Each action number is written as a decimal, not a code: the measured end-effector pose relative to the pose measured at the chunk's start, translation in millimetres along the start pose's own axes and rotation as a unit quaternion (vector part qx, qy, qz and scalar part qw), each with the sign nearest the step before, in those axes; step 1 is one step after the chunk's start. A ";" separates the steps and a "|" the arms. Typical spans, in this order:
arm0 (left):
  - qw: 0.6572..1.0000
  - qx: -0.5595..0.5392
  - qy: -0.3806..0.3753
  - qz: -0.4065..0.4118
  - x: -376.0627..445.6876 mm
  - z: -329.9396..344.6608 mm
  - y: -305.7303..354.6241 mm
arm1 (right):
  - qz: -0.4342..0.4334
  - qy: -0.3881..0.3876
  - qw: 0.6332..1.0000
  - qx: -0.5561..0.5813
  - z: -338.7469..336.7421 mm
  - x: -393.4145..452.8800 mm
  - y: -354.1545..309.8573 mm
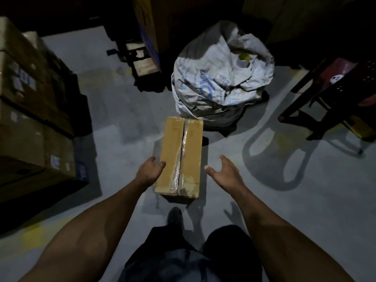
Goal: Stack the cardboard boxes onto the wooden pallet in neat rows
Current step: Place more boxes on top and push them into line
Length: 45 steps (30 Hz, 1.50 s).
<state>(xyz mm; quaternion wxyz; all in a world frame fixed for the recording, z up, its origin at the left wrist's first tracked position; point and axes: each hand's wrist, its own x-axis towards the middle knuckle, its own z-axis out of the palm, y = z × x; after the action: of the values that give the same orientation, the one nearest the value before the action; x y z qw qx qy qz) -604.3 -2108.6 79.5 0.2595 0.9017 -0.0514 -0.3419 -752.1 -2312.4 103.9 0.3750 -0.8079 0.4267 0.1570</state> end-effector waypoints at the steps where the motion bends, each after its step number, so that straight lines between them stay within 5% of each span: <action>1: 0.999 -0.035 -0.001 -0.023 7.9 -0.9 2.3 | 0.018 -0.004 0.999 0.036 0.6 9.4 -4.6; 6: 0.969 -0.209 0.006 -0.131 57.1 6.7 9.6 | 0.084 -0.026 0.982 0.166 6.0 74.3 -16.5; 13: 0.926 -0.295 0.060 -0.227 151.7 53.2 5.3 | 0.108 -0.078 0.962 0.238 47.2 198.9 4.8; 26: 0.937 -0.235 0.049 -0.253 356.5 188.6 -110.6 | 0.193 -0.069 0.944 0.258 229.5 391.6 103.9; 34: 0.929 -0.234 0.030 -0.284 400.2 217.8 -164.2 | 0.173 -0.007 0.933 0.315 299.7 415.1 121.2; 45: 0.930 -0.252 0.057 -0.261 389.1 202.2 -159.3 | 0.157 0.009 0.949 0.274 290.9 392.8 98.3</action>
<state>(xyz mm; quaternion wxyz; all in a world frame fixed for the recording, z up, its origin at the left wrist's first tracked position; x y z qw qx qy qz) -451.7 -2164.3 -357.8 0.3827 0.8063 0.2883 -0.3469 -581.8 -2356.5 -362.6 0.5485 -0.5979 0.5785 0.0836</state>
